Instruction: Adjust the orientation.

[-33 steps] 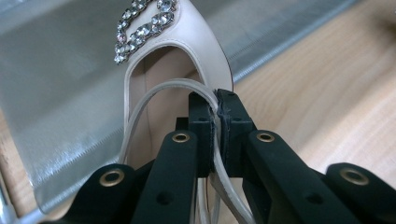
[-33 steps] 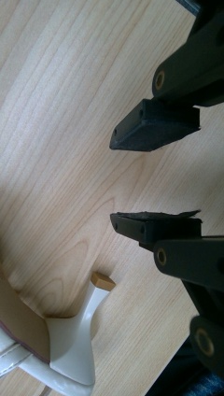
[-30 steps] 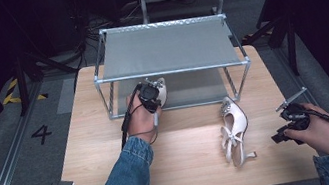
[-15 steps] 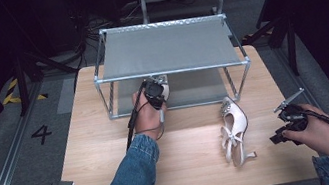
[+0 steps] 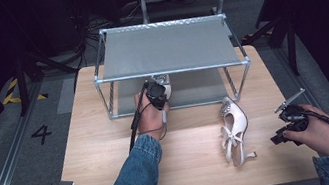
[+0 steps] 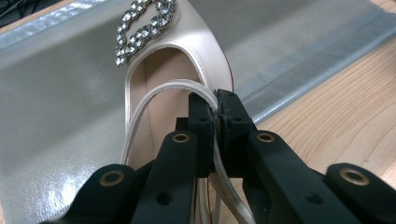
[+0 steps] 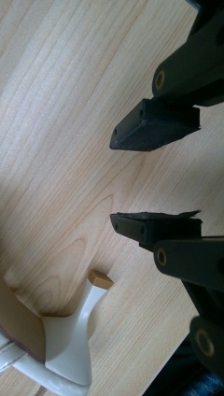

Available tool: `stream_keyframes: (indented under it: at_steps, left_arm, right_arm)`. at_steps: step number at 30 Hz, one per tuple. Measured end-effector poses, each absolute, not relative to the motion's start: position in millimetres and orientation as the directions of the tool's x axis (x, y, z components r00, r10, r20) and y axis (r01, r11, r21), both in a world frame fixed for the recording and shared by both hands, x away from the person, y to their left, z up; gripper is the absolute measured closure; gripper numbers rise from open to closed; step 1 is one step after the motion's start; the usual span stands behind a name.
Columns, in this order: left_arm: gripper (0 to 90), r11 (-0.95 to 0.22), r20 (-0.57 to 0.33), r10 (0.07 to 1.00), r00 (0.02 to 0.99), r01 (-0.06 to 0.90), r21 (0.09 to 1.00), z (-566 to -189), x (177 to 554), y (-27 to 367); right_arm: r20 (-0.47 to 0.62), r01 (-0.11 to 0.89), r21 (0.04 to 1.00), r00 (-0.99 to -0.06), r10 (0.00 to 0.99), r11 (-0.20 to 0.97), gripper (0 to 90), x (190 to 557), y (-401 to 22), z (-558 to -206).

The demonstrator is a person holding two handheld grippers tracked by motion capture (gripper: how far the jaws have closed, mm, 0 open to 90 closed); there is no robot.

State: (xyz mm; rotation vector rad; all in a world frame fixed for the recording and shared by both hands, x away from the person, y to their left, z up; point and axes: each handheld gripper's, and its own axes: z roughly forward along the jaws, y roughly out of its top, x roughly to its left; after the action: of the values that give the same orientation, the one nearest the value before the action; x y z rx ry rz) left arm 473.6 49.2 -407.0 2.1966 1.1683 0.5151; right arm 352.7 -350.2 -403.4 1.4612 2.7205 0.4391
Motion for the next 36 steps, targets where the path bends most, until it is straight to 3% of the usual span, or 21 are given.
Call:
stream_keyframes:
  at_steps: [11, 15, 16, 21, 27, 36]
  left_arm:
    - [83.6, -0.359, -0.036, 0.848, 0.529, 0.622, 0.696, -416, 482, 49]
    - [61.3, -0.271, -0.126, 0.846, 0.518, 0.622, 0.735, -410, 477, 51]
    - [61.3, -0.255, -0.145, 0.845, 0.514, 0.627, 0.736, -410, 476, 50]
    - [46.9, -0.206, -0.125, 0.848, 0.514, 0.538, 0.817, -403, 466, 58]
    - [44.3, -0.195, -0.129, 0.829, 0.543, 0.497, 0.845, -387, 454, 66]
    - [35.4, -0.302, -0.058, 0.813, 0.579, 0.505, 0.809, -367, 423, 90]
  right_arm:
    - [0.114, 0.814, 0.246, -0.564, 0.818, 0.527, 58.2, 353, -349, -406]
    - [0.112, 0.815, 0.243, -0.561, 0.820, 0.525, 57.2, 352, -350, -407]
    - [0.112, 0.815, 0.243, -0.561, 0.820, 0.525, 57.2, 352, -350, -407]
    - [0.108, 0.817, 0.238, -0.560, 0.821, 0.526, 56.6, 352, -349, -408]
    - [0.110, 0.816, 0.240, -0.562, 0.820, 0.526, 56.0, 353, -346, -410]
    - [0.116, 0.831, 0.226, -0.541, 0.833, 0.508, 56.0, 353, -351, -415]
